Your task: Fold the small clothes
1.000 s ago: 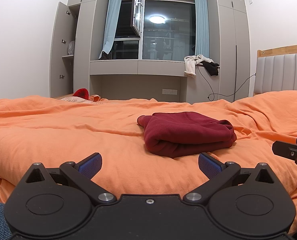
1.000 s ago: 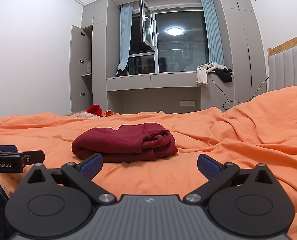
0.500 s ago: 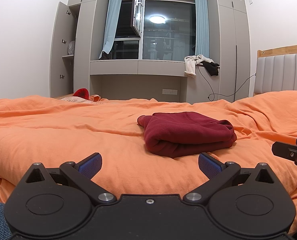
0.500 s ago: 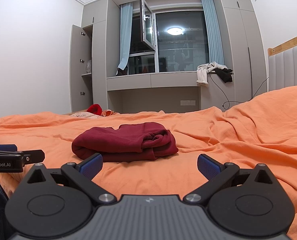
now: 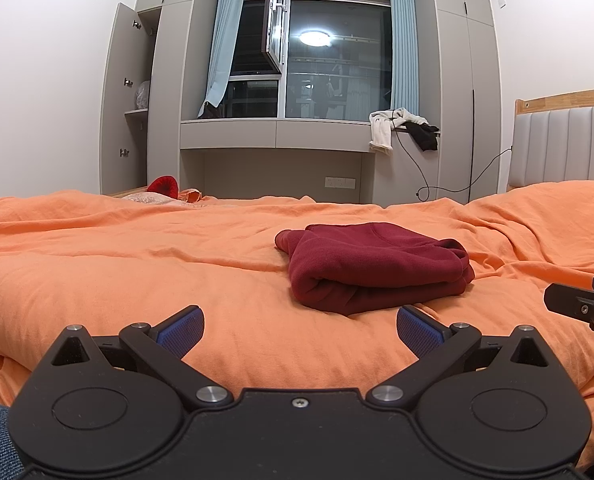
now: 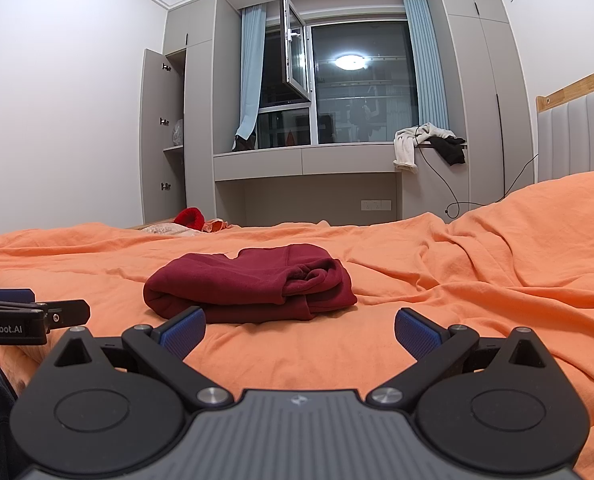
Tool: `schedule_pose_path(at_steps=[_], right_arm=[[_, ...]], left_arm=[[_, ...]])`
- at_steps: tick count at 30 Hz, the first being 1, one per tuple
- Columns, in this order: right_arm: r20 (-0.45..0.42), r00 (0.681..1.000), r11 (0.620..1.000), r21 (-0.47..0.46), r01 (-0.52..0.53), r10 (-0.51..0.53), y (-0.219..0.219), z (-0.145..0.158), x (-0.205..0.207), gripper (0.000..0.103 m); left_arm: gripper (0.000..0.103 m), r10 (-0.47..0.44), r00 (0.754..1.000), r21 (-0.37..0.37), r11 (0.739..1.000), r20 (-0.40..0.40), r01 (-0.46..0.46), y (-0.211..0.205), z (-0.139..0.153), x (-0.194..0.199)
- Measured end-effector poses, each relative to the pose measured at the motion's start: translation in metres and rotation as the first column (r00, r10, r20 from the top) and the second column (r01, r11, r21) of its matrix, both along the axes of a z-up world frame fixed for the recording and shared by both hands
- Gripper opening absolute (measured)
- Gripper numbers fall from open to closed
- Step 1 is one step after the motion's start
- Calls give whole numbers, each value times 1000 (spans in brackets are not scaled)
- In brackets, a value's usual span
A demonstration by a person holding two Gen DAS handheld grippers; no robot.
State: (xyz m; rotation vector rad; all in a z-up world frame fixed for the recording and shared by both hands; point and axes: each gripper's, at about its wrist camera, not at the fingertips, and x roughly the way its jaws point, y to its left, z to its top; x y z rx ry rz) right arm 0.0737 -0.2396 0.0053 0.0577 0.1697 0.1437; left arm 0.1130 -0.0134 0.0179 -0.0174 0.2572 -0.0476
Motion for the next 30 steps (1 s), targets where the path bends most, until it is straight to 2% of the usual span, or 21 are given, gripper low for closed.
schedule_pose_path(at_steps=[5, 8, 10, 14, 18, 30], right_arm=[[0, 1000, 1000, 2, 1, -1, 0, -3, 0, 103], [0, 1000, 1000, 2, 1, -1, 0, -2, 0, 103], [0, 1000, 1000, 2, 1, -1, 0, -2, 0, 103], [0, 1000, 1000, 3, 3, -3, 0, -2, 0, 103], [-1, 1000, 1000, 5, 4, -4, -1, -5, 1, 103], [-2, 1000, 1000, 2, 2, -2, -2, -5, 1, 103]], left_arm=[[102, -5, 1000, -4, 1000, -5, 5, 0, 0, 1], [102, -54, 998, -20, 998, -11, 53, -1, -1, 1], [102, -69, 998, -4, 998, 4, 69, -5, -2, -1], [102, -50, 999, 35, 998, 1, 50, -11, -3, -1], [102, -52, 999, 15, 999, -7, 52, -8, -3, 1], [102, -44, 999, 20, 999, -19, 44, -7, -2, 3]])
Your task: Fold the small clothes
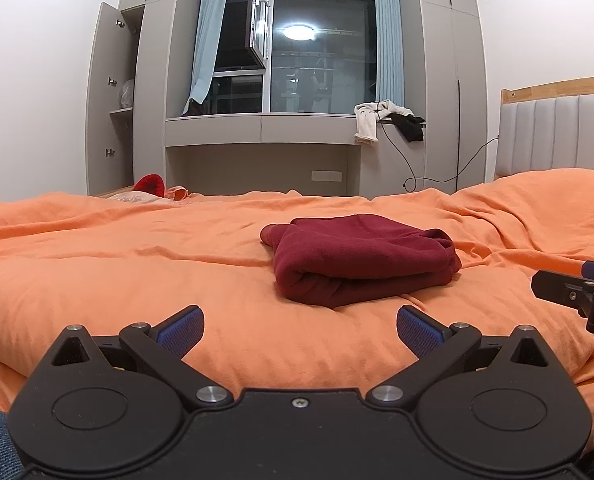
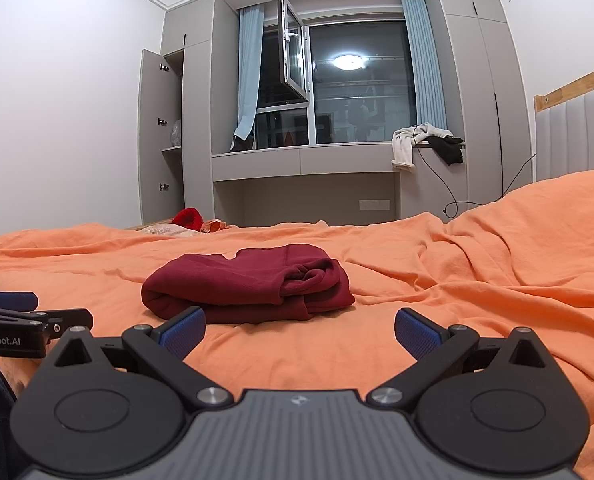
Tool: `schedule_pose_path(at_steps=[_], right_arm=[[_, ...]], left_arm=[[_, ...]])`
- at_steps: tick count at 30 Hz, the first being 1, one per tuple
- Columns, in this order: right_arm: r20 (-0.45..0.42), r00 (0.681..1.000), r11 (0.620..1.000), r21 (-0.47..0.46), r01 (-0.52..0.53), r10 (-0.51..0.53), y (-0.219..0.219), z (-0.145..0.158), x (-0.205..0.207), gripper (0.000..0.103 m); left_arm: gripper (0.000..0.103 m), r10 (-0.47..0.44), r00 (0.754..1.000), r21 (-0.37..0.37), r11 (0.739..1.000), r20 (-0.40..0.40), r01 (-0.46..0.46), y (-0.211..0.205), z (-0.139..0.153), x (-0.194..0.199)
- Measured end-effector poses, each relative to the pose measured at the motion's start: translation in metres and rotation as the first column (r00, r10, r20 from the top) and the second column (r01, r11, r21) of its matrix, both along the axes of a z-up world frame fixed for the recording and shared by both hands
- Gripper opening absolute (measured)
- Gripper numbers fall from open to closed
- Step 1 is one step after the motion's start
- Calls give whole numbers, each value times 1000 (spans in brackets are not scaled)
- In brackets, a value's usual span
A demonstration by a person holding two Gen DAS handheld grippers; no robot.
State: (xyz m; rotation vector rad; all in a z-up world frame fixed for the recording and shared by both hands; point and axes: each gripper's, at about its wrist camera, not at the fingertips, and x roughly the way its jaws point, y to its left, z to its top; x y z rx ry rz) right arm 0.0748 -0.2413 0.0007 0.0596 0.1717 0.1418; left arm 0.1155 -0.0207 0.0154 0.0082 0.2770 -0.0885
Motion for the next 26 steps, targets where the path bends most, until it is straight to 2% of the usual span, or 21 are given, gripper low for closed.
schedule_pose_path(at_steps=[26], right_arm=[[-1, 1000, 1000, -1, 1, -1, 0, 0, 0, 103]], left_arm=[[102, 6, 1000, 2, 1000, 0, -6, 1, -1, -1]])
